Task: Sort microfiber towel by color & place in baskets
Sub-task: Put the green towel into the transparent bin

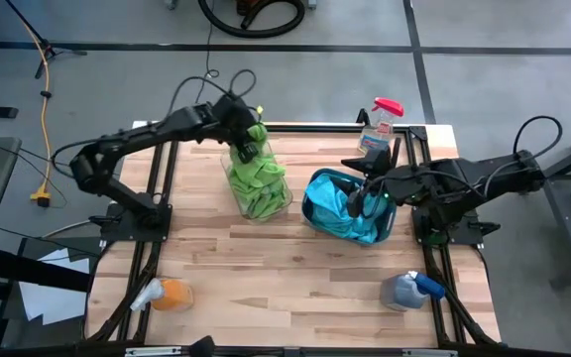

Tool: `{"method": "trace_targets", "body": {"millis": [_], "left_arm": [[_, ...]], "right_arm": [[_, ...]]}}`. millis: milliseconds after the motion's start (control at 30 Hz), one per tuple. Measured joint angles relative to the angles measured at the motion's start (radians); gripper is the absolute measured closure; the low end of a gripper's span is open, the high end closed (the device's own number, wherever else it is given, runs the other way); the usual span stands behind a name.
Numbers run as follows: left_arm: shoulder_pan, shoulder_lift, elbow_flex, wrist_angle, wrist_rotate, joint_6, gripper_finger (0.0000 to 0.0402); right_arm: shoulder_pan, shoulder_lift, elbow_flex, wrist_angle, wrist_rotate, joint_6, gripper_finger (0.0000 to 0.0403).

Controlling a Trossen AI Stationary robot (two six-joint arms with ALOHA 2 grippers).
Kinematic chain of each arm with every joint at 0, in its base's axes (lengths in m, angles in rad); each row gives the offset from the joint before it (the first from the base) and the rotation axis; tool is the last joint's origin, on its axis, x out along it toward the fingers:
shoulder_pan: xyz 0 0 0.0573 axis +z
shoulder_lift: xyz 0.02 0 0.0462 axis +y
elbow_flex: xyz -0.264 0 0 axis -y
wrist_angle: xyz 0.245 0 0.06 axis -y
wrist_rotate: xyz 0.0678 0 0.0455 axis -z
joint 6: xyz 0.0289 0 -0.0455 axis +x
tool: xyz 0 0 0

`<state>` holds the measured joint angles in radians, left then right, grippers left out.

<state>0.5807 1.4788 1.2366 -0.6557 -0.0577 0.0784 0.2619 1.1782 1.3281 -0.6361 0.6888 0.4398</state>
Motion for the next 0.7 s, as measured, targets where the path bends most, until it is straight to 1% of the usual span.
{"method": "trace_targets", "body": {"millis": [100, 233, 400, 533, 700], "left_arm": [[-0.014, 0.04, 0.0, -0.026, 0.001, -0.027, 0.0398], [-0.05, 0.05, -0.01, -0.034, 0.002, -0.067, 0.0398], [-0.094, 0.05, -0.048, -0.034, 0.001, -0.216, 0.0398], [-0.115, 0.05, -0.111, -0.026, -0.033, -0.359, 0.0398], [-0.115, 0.05, -0.23, 0.066, -0.028, -0.382, 0.0398]], "right_arm": [[0.0, 0.0, 0.0, -0.021, 0.0, 0.029, 0.0146], [0.0, 0.0, 0.0, -0.028, 0.0, 0.031, 0.0146], [0.0, 0.0, 0.0, -0.036, 0.022, 0.025, 0.0146], [0.0, 0.0, 0.0, -0.05, 0.047, 0.024, 0.0146], [0.0, 0.0, 0.0, -0.064, 0.049, 0.024, 0.0146]]}}
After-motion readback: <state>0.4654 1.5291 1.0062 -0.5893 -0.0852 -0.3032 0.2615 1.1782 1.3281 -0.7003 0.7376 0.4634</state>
